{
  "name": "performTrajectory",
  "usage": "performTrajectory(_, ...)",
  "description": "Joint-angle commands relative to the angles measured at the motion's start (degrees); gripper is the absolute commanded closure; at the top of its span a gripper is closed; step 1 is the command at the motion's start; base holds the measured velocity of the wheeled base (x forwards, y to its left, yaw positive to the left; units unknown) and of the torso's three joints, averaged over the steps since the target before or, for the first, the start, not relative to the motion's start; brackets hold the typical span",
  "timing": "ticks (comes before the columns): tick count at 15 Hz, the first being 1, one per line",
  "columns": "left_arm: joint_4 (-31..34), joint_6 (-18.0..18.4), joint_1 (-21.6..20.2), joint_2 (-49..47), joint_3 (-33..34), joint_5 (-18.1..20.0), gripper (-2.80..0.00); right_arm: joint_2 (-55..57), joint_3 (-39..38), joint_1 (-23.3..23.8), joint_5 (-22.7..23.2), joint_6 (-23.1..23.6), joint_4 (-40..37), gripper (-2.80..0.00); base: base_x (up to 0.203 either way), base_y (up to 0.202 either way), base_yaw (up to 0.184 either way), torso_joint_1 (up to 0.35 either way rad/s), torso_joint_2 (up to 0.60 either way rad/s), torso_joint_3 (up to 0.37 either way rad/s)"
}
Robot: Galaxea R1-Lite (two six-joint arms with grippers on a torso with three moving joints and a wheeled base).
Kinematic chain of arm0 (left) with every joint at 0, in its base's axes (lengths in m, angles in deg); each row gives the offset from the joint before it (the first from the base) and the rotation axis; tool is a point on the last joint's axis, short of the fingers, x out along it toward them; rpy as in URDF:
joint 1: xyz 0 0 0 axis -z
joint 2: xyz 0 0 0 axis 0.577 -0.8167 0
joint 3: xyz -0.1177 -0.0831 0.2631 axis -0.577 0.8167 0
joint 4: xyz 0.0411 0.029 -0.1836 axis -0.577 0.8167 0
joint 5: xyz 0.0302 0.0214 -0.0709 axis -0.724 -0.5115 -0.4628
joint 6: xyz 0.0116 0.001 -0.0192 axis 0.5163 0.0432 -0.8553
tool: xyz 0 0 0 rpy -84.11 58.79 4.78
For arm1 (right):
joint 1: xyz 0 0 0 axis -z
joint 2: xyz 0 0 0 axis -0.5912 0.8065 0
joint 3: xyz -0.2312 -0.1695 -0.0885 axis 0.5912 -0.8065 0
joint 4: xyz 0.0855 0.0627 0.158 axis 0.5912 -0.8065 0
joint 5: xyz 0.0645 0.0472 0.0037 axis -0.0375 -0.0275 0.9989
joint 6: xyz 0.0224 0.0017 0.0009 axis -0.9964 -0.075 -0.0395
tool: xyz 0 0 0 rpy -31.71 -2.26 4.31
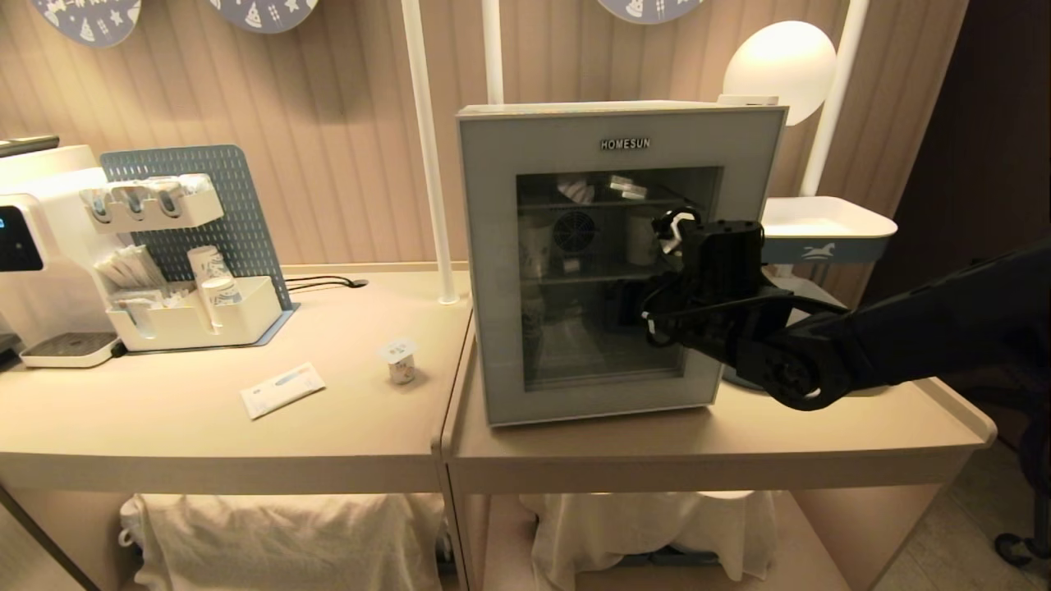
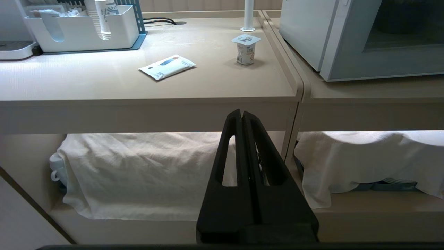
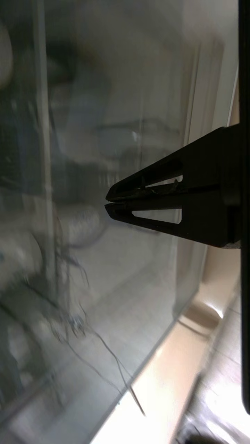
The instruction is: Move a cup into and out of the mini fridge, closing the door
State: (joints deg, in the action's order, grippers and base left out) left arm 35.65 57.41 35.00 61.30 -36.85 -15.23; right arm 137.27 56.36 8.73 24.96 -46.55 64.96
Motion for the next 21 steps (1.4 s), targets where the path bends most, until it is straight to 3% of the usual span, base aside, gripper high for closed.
performTrajectory(1,-0.02,0.0,-0.02,0.0,0.01,0.0,0.0,-4.6,-1.83,0.5,-4.64,0.69,0.08,0.0,0.0,0.0,0.0,0.0,0.0,0.0)
performTrajectory(6,-0.02,0.0,-0.02,0.0,0.01,0.0,0.0,-23.55,-14.05,5.61,-30.1,5.91,0.16,0.0,0.0,0.0,0.0,0.0,0.0,0.0)
performTrajectory(10,-0.02,-0.04,-0.02,0.0,0.01,0.0,0.0,-48.49,-26.38,12.09,-41.7,9.46,-1.62,0.0,0.0,0.0,0.0,0.0,0.0,0.0)
performTrajectory(12,-0.02,-0.09,-0.02,0.0,0.01,0.0,0.0,-60.83,-31.97,20.62,-45.26,11.11,-3.85,0.0,0.0,0.0,0.0,0.0,0.0,0.0)
performTrajectory(14,-0.02,-0.09,-0.02,0.0,0.01,0.0,0.0,-71.98,-38.39,26.12,-47.12,12.77,-5.37,0.0,0.0,0.0,0.0,0.0,0.0,0.0)
performTrajectory(16,-0.02,-0.09,-0.02,0.0,0.01,0.0,0.0,-83.6,-45.37,28.15,-46.57,14.02,-6.21,0.0,0.0,0.0,0.0,0.0,0.0,0.0)
performTrajectory(19,-0.02,-0.09,-0.02,0.0,0.01,0.0,0.0,-101.99,-53.71,28.98,-41.25,15.19,-9.67,0.0,0.0,0.0,0.0,0.0,0.0,0.0)
performTrajectory(21,-0.02,0.0,-0.02,0.0,0.01,0.0,0.0,-112.61,-57.41,28.34,-33.29,15.38,-13.77,0.0,0.0,0.0,0.0,0.0,0.0,0.0)
